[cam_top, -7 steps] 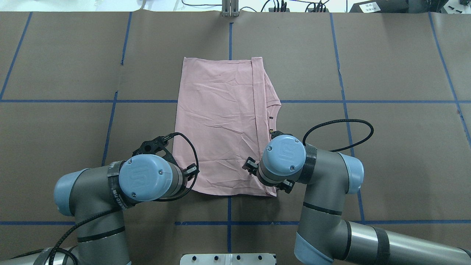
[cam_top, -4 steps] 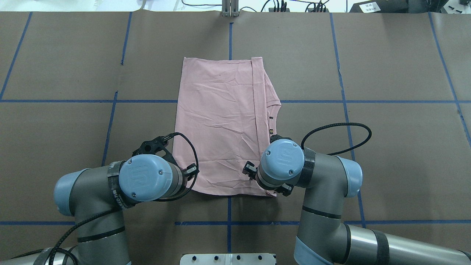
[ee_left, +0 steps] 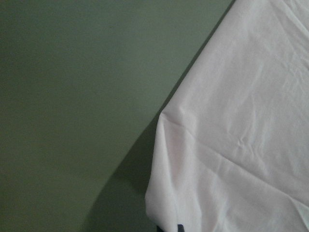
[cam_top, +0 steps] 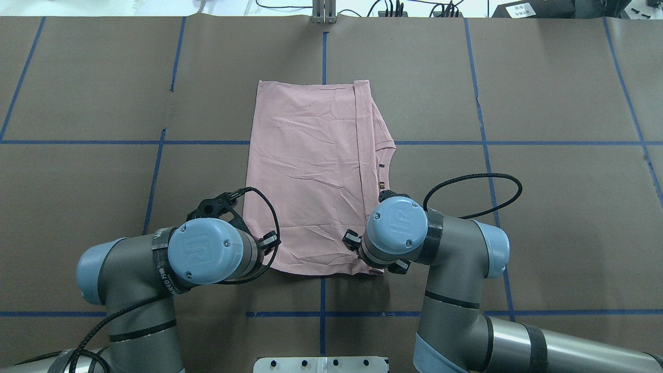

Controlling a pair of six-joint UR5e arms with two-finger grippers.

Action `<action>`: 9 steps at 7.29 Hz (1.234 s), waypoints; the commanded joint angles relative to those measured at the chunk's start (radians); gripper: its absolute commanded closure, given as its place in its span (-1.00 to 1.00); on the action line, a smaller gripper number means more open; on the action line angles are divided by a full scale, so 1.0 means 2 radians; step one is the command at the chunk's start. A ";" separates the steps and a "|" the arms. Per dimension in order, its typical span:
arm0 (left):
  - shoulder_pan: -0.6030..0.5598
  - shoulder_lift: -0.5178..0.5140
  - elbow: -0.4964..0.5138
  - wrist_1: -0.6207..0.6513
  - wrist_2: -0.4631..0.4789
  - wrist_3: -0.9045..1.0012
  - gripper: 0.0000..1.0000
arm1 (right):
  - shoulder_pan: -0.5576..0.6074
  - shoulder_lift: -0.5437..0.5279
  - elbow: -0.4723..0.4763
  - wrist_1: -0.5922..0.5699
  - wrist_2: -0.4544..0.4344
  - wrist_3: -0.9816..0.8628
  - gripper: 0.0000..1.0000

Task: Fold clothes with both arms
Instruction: 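Lift the near edge with both grippers and fold it toward the collar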

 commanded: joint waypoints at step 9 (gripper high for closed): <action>0.031 0.004 -0.060 0.034 0.000 0.000 1.00 | 0.003 -0.045 0.088 0.004 -0.004 -0.005 1.00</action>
